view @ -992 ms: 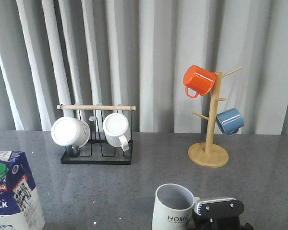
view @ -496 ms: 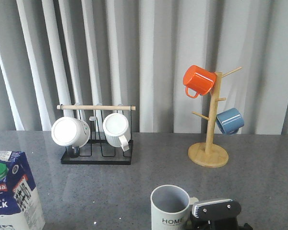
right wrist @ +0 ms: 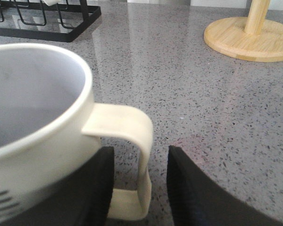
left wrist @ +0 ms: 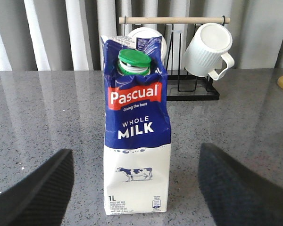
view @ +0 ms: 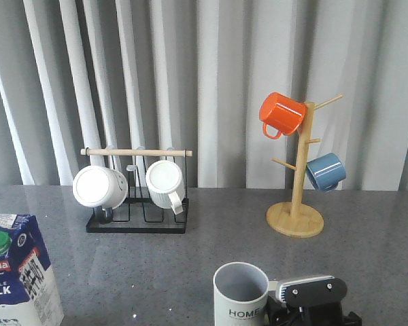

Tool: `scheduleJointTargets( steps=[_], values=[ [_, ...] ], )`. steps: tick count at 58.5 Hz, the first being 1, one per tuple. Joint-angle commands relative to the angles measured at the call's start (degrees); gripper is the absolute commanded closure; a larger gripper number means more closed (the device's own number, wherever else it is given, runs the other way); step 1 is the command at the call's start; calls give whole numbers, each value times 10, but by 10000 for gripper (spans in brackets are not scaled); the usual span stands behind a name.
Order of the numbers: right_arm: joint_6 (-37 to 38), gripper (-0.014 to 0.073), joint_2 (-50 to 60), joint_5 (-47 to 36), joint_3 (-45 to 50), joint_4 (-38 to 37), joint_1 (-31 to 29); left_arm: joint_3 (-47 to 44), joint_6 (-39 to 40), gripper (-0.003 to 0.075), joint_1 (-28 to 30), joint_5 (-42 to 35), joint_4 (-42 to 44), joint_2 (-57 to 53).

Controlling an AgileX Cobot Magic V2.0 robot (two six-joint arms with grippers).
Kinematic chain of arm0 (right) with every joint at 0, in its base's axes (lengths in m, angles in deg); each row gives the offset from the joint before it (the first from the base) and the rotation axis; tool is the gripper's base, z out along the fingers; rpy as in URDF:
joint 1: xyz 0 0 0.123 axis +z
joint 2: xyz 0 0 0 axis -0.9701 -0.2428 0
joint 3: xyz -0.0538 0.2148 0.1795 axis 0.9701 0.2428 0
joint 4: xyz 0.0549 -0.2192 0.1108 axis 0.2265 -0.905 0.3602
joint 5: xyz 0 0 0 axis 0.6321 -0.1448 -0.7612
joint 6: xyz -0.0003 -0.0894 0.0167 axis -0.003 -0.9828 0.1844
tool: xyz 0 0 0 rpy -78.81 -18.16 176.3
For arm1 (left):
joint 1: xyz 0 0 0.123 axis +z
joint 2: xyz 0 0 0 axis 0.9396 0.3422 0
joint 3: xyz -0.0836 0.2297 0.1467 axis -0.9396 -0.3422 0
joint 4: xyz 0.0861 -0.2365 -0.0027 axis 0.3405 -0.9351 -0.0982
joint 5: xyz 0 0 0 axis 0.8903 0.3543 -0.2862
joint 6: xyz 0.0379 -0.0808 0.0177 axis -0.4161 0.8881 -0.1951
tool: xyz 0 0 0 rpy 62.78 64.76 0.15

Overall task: Place milk next to cup
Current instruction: 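Slide the held mug with the right gripper toward the table's center, then open the right gripper and lift it away from the mug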

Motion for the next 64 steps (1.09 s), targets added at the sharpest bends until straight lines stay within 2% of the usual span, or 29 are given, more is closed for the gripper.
scheduleJointTargets(
  steps=[1, 10, 18, 30, 41, 50, 57, 61, 64],
  values=[
    [-5, 307, 42, -52, 16, -18, 0, 20, 6, 182, -3, -42, -4, 4],
    [1, 307, 68, -129, 86, -45, 0, 20, 6, 182, -3, -42, -4, 4],
    [14, 307, 116, -120, 132, -101, 0, 20, 6, 182, -3, -42, -4, 4],
    [-11, 307, 236, -28, 137, -135, -45, 20, 6, 182, -3, -42, -4, 4],
    [1, 307, 373, 104, 135, -229, -154, 20, 6, 182, -3, -42, -4, 4],
    [83, 307, 476, 174, 133, -310, -242, 20, 6, 182, -3, -42, -4, 4],
    [158, 319, 543, 222, 116, -386, -283, 20, 6, 182, -3, -42, -4, 4],
    [187, 372, 577, 242, 104, -416, -290, 20, 6, 182, -3, -42, -4, 4],
    [203, 456, 602, 246, 99, -419, -291, 20, 6, 182, -3, -42, -4, 4]
  ],
)
